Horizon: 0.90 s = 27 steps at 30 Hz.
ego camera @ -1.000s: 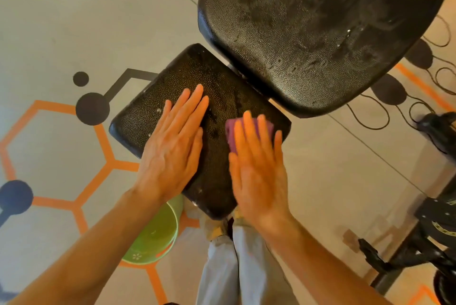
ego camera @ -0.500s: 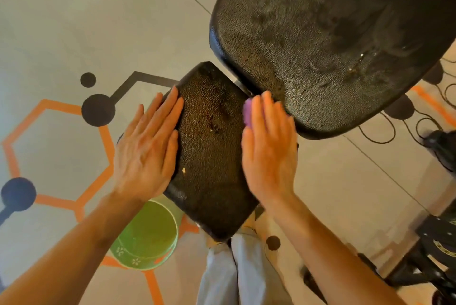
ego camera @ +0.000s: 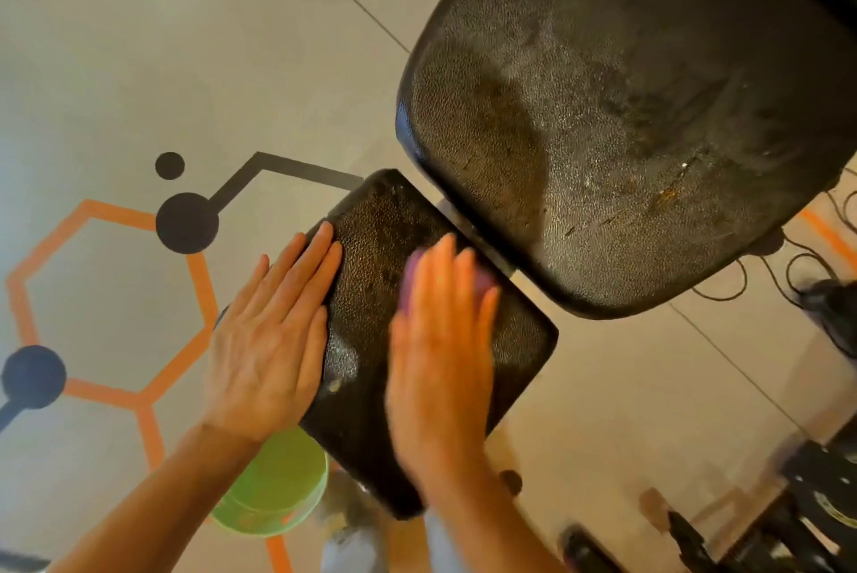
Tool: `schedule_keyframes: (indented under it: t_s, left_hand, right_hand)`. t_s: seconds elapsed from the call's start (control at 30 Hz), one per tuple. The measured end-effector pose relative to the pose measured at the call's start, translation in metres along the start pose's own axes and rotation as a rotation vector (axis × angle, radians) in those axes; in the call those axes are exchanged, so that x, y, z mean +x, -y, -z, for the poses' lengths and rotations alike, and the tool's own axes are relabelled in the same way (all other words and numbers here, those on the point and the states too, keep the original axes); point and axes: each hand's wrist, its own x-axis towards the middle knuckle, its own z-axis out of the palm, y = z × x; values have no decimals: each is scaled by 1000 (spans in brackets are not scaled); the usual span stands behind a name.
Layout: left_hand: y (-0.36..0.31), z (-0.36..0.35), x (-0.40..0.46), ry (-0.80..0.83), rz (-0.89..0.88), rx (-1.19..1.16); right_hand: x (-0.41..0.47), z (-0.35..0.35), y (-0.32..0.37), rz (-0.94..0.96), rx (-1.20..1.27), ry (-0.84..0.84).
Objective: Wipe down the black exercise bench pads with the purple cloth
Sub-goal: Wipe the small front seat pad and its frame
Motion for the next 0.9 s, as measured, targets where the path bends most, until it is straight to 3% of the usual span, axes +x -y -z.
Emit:
schedule_keyframes:
  t_s: [0.07,0.13,0.17,0.3,0.33,0.43,0.5,0.53,0.63,0.7,0.83,0.9]
  left_hand:
    - [0,1,1,-4,-3,-5]
    - [0,1,1,6,4,-9]
    - [0,2,0,14,10,-13]
    - [1,1,1,31,8,-10]
    - [2,0,0,35,6,-17]
    - [3,0,1,26,-7,-39]
    - [3,0,1,22,-12,-34]
    - [3,1,1,20,-15,-27]
    - [2,0,3,-14,-20,-19]
    - [2,0,1,-22,-22,-31]
    - [2,0,2,-13,-24,-64]
    - [4,3,1,-19,-44,-90]
  right_hand:
    - [-50,4,13,238,-19,79]
    - [-46,-1,-4,395,-44,86]
    - [-23,-1,-15,369,-66,72]
    - [54,9,-12,-47,-29,-45]
    - [39,3,-3,-51,-19,-47]
    - [-41,-2,25,177,-21,45]
    - [-41,-5,10,287,-38,55]
    - [-19,-5,1,251,-55,39]
    - [54,5,-5,-151,-13,-99]
    - [41,-2,18,-259,6,-149]
    - [-53,-18,57,-27,-46,-43]
    - [-30,-13,37,-9,-28,-24]
